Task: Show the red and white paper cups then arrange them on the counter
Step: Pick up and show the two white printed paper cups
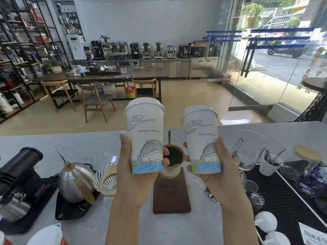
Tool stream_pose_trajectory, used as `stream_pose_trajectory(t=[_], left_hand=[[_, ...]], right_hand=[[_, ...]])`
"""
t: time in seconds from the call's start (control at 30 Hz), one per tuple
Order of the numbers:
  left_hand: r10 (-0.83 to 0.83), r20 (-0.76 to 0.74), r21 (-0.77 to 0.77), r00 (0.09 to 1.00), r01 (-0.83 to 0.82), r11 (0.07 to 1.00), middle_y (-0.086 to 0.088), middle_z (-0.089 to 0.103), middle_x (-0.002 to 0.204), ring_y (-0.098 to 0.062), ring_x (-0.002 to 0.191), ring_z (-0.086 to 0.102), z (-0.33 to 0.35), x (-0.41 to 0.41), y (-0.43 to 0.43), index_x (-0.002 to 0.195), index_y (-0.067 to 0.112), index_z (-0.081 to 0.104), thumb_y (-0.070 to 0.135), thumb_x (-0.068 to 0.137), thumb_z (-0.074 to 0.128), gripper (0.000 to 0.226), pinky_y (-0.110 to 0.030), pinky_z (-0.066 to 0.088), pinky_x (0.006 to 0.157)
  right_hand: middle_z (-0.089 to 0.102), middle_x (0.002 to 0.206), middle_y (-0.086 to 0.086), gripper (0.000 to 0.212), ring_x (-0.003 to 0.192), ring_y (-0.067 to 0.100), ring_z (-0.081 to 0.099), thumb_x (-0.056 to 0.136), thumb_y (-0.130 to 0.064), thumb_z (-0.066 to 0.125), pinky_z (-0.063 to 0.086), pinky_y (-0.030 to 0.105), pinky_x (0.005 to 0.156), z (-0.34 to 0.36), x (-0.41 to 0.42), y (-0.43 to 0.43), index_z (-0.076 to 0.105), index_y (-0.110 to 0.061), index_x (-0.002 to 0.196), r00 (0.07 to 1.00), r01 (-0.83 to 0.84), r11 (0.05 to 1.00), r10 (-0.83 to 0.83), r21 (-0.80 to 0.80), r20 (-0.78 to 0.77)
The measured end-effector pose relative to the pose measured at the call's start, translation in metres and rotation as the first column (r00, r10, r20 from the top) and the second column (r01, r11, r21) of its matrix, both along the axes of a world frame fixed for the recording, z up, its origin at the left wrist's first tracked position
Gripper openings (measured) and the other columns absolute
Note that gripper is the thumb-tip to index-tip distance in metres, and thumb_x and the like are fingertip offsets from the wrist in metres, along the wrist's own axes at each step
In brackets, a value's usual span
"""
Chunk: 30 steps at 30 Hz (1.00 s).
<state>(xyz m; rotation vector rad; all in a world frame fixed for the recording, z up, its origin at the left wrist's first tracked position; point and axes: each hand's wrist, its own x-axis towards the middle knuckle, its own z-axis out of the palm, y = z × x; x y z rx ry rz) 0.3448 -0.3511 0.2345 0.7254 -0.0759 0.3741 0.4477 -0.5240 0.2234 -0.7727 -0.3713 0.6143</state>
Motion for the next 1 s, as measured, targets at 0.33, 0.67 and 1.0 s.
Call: stream_pose_trajectory(t=[0.33,0.67,1.0], left_hand=[[-0.045,0.064,0.040,0.997,0.043,0.998,-0.015,0.070,0.117,-0.036,0.104,0.068,-0.0031,-0.0047,0.0027,0.129,0.016,0.064,0.056,0.083,0.064,0.060,-0.048,0.055,0.085],[0.024,0.024,0.013,0.999,-0.024,1.000,-0.012,0.073,0.105,-0.028,0.090,0.070,-0.0048,0.0002,0.0000,0.117,0.016,0.072,0.057,0.067,0.079,0.065,-0.036,0.060,0.069],[-0.110,0.064,-0.164,0.992,0.119,0.979,-0.022,0.057,0.135,-0.041,0.113,0.060,-0.0064,-0.0001,0.0066,0.137,0.011,0.055,0.044,0.092,0.060,0.056,-0.051,0.051,0.092]], right_hand=[[0.061,0.120,0.027,0.066,0.087,0.033,0.066,0.087,-0.046,0.049,0.057,0.038,0.071,-0.0042,0.0054,-0.0096,0.047,-0.004,0.138,0.988,-0.106,0.987,0.119,0.122,-0.101],[0.066,0.117,0.022,0.077,0.102,0.038,0.066,0.074,-0.050,0.076,0.058,0.042,0.076,-0.0067,0.0045,-0.0053,0.054,-0.011,0.136,0.992,-0.088,0.991,0.096,0.100,-0.077],[0.057,0.133,0.027,0.059,0.113,0.045,0.061,0.091,-0.045,0.054,0.056,0.043,0.079,-0.0047,0.0044,-0.0067,0.052,-0.007,0.136,0.989,-0.133,0.988,0.138,0.079,-0.055]])
